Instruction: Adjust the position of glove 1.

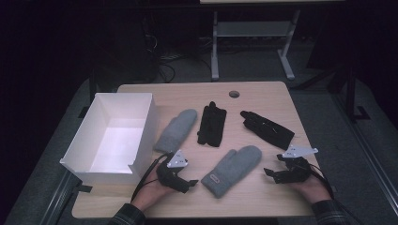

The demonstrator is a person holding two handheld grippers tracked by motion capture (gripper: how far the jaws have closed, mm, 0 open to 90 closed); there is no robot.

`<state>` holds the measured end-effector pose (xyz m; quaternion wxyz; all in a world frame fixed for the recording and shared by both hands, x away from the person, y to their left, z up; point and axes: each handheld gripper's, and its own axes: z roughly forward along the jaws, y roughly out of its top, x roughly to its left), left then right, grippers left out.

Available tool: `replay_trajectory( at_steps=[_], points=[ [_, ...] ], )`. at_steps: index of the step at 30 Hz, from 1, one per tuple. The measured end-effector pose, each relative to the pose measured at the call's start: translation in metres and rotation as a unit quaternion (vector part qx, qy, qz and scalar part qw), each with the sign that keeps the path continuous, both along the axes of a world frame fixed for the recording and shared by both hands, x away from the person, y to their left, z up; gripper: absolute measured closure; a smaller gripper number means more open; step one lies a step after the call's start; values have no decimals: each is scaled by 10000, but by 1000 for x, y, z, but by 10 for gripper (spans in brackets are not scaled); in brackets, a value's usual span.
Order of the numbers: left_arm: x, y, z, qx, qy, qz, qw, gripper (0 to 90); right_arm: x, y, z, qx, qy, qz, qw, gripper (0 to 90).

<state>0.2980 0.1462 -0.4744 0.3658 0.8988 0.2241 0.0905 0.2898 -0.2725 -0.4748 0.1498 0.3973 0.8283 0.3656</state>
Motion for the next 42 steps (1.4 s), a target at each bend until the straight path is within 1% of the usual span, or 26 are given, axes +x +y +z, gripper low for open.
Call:
replay_trajectory(
  at_steps=[1,2,4,6,7,9,12,14,17,18,19,21,22,26,28,29,30,31,32,33,36,38,39,40,41,42],
  points=[
    [1,-1,1,15,37,31,10000,135,0,0,-1,-52,-50,-25,10000,179],
    [2,-1,2,-4,39,47,10000,135,0,0,-1,-37,-60,-30,10000,171],
    [4,-2,4,-35,52,123,9999,137,2,-1,-3,-2,-15,-47,10000,158],
    [6,-2,7,-37,63,166,9998,140,2,-2,-6,-47,-5,-51,10000,152],
    [7,-2,8,-51,81,193,9998,140,2,-3,-7,-23,-24,-55,10000,149],
    [10,-2,12,-105,70,294,9995,141,3,-4,-7,2,-19,-80,10000,148],
    [15,-1,18,-146,81,365,9992,142,3,-3,-7,-16,6,-51,10000,132],
    [19,-1,22,-71,38,461,9989,145,3,-2,-7,-22,13,-52,10000,127],
    [26,-1,27,-91,141,639,9978,165,3,-2,-7,-22,9,-48,10000,127],
    [26,-1,27,-91,141,639,9978,166,3,-2,-7,-12,27,-66,10000,127],
    [31,-1,31,-134,146,739,9971,166,3,-2,-7,-25,14,-60,10000,127],
    [36,-1,35,-119,88,822,9965,167,3,-2,-7,-29,10,-59,10000,127],
    [36,-1,35,-119,88,822,9965,167,3,-2,-7,-29,10,-59,10000,127],
    [49,-1,45,-157,32,1064,9942,167,3,-2,-7,-28,8,-62,10000,127],
    [56,-2,49,-119,-103,1175,9930,167,4,-2,-7,-28,6,-60,10000,127],
    [59,-2,51,-110,-118,1240,9922,167,4,-2,-7,-29,4,-58,10000,127],
    [63,-2,53,-123,-159,1323,9910,167,4,-2,-7,-27,5,-60,10000,128],
    [67,-3,53,-149,-203,1444,9892,168,4,-2,-7,-26,8,-63,10000,128],
    [67,-3,53,-149,-203,1444,9892,184,4,-2,-7,-26,11,-63,10000,127],
    [75,-3,54,-139,-263,1584,9869,195,4,-2,-7,-25,8,-61,10000,128],
    [88,-3,56,-86,-310,1799,9832,234,4,-3,-7,-24,6,-59,10000,128],
    [97,-2,56,-71,-335,1911,9810,316,4,-2,-7,-25,6,-61,10000,128],
    [100,-2,57,-8,-361,1953,9801,396,4,-3,-7,-26,6,-61,10000,128],
    [104,-3,57,69,-434,2044,9779,448,4,-3,-7,-25,5,-60,10000,128],
    [108,-3,58,68,-464,2112,9763,489,4,-3,-7,-25,7,-60,10000,128],
    [112,-2,58,22,-463,2159,9753,546,4,-2,-7,-24,6,-61,10000,128]
  ],
)
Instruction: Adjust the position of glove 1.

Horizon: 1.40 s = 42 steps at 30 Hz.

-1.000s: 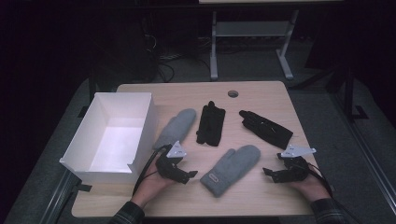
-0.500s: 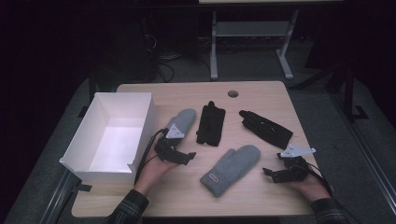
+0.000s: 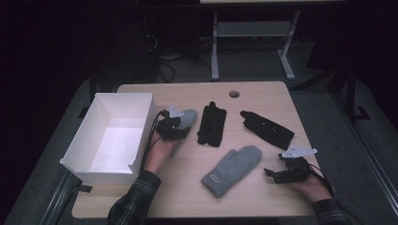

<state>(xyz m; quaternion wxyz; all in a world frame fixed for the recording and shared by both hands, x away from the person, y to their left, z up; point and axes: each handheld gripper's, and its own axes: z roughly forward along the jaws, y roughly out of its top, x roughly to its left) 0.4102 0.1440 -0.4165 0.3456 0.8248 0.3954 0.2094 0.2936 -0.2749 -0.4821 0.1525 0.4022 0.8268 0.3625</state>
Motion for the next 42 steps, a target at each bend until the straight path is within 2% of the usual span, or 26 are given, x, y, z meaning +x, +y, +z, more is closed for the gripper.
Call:
replay_trajectory(
  at_steps=[2,4,6,7,8,9,11,13,15,16,22,28,30,33,37,40,42],
  points=[
    [9,0,0,-56,71,125,9999,629,0,0,0,0,-1,1,10000,128],
    [16,2,0,38,62,302,9995,756,0,0,0,14,4,-9,10000,129],
    [24,3,-2,-19,141,461,9988,858,0,0,0,0,3,-5,10000,129],
    [27,2,-3,112,95,564,9983,895,0,0,0,0,2,-3,10000,129],
    [27,2,-3,112,95,564,9983,896,0,0,0,0,2,-3,10000,129],
    [35,2,-9,218,201,662,9974,897,0,0,0,18,22,-15,10000,130],
    [42,2,-16,391,268,762,9960,896,0,0,0,19,20,-16,10000,130],
    [48,4,-24,347,397,856,9949,896,0,0,0,18,18,-15,10000,129],
    [52,5,-30,239,564,827,9947,897,0,0,0,9,14,-7,10000,129],
    [51,5,-31,224,582,791,9949,898,0,0,0,21,18,-12,10000,129],
    [46,-3,-30,113,628,446,9970,897,0,0,0,19,19,-10,10000,130],
    [44,-13,-28,31,644,219,9977,897,0,0,0,6,19,-6,10000,129],
    [42,-13,-25,-74,636,212,9977,895,0,0,0,5,14,-4,10000,130],
    [37,-9,-16,-173,569,126,9981,809,0,0,0,20,18,-13,10000,130],
    [26,-3,-9,-254,512,0,9984,615,0,0,0,20,17,-12,10000,129],
    [19,1,-12,-209,515,-66,9984,477,0,0,0,6,19,-6,10000,129],
    [17,3,-17,-117,535,-38,9985,436,0,0,0,4,20,-9,10000,129]
  ],
)
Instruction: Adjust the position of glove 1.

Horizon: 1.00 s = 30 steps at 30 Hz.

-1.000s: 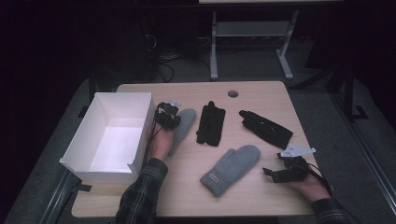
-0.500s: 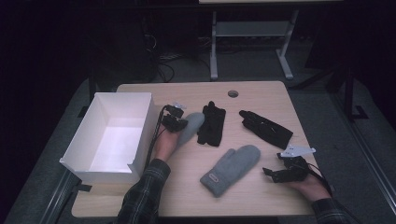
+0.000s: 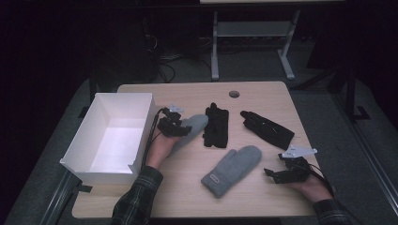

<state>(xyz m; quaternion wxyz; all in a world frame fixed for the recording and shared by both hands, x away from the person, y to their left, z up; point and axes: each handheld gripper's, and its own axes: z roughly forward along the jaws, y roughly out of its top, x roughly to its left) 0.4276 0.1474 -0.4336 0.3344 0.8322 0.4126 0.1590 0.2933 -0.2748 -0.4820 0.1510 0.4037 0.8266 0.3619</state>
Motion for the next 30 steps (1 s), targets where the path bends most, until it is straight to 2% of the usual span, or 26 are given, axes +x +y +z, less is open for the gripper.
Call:
replay_trajectory(
  at_steps=[1,5,6,11,13,16,18,25,30],
  points=[
    [0,1,-3,23,38,32,10000,413,0,0,0,1,-1,-1,10000,129],
    [0,3,-12,-58,151,102,9998,424,0,0,0,-1,-1,-1,10000,130],
    [0,2,-13,-16,173,93,9998,431,0,0,0,1,-2,-2,10000,130],
    [-1,3,-20,81,194,98,9997,575,0,0,0,-5,-22,11,10000,130],
    [-1,2,-20,102,191,81,9997,664,0,0,0,-4,-21,10,10000,130],
    [-2,2,-19,126,167,50,9998,796,0,0,0,-2,-25,11,10000,130],
    [-3,3,-17,41,191,88,9998,829,0,0,0,-2,-23,11,10000,130],
    [-7,1,-3,-119,243,58,9996,853,1,0,0,7,-29,16,10000,133],
    [-12,-2,11,-221,188,-10,9996,854,1,0,0,5,-28,19,10000,133]
  ],
)
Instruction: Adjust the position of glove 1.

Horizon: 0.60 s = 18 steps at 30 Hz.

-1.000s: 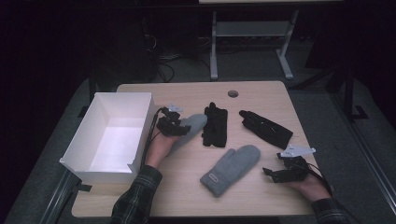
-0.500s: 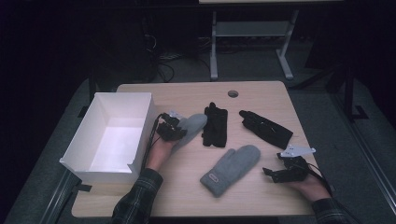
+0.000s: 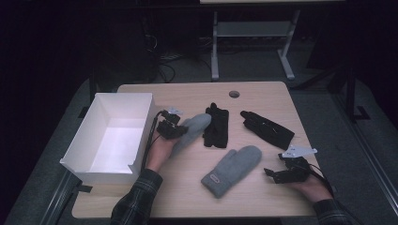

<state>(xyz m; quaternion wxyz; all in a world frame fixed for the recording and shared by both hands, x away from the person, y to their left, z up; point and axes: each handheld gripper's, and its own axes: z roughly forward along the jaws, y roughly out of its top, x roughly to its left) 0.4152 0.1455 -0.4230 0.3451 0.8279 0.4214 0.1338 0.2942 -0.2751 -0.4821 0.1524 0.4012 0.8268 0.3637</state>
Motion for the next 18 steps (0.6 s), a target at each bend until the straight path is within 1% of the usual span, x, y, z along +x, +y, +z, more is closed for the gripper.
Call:
replay_trajectory(
  at_steps=[2,3,4,5,6,7,8,9,10,11,13,15,16,17,18],
  points=[
    [-3,-1,7,-21,-31,-53,10000,854,0,0,0,-9,6,-9,10000,134],
    [-5,-2,10,-48,-55,-79,9999,854,0,0,0,-19,1,6,10000,147],
    [-7,-2,13,-76,-58,-98,9999,854,-1,0,1,8,-4,16,10000,180],
    [-9,-2,16,-102,-67,-134,9998,854,-2,0,2,-12,14,58,10000,253],
    [-10,-1,19,-153,-74,-157,9997,854,-3,1,5,26,39,136,9999,336],
    [-12,-1,21,-222,-88,-150,9996,854,-4,2,7,112,47,233,9997,425],
    [-13,0,24,-204,-92,-209,9995,854,-5,3,10,131,-9,373,9992,504],
    [-14,-1,26,-242,-85,-212,9994,854,-7,6,13,217,4,488,9986,595],
    [-15,-1,27,-277,-68,-226,9993,854,-8,9,16,261,-10,638,9976,680],
    [-15,-1,28,-302,-62,-253,9992,854,-10,12,17,320,13,775,9965,741],
    [-17,-2,30,-342,-61,-303,9989,854,-12,20,18,399,107,1082,9933,831],
    [-18,-3,31,-372,-48,-317,9988,854,-13,29,18,453,218,1337,9897,887],
    [-18,-3,31,-385,-50,-327,9987,854,-14,35,17,479,281,1443,9880,900],
    [-18,-3,31,-385,-50,-327,9987,854,-14,35,17,479,281,1443,9880,900],
    [-19,-3,32,-438,-41,-321,9985,854,-15,45,17,499,349,1648,9844,900]
  ],
)
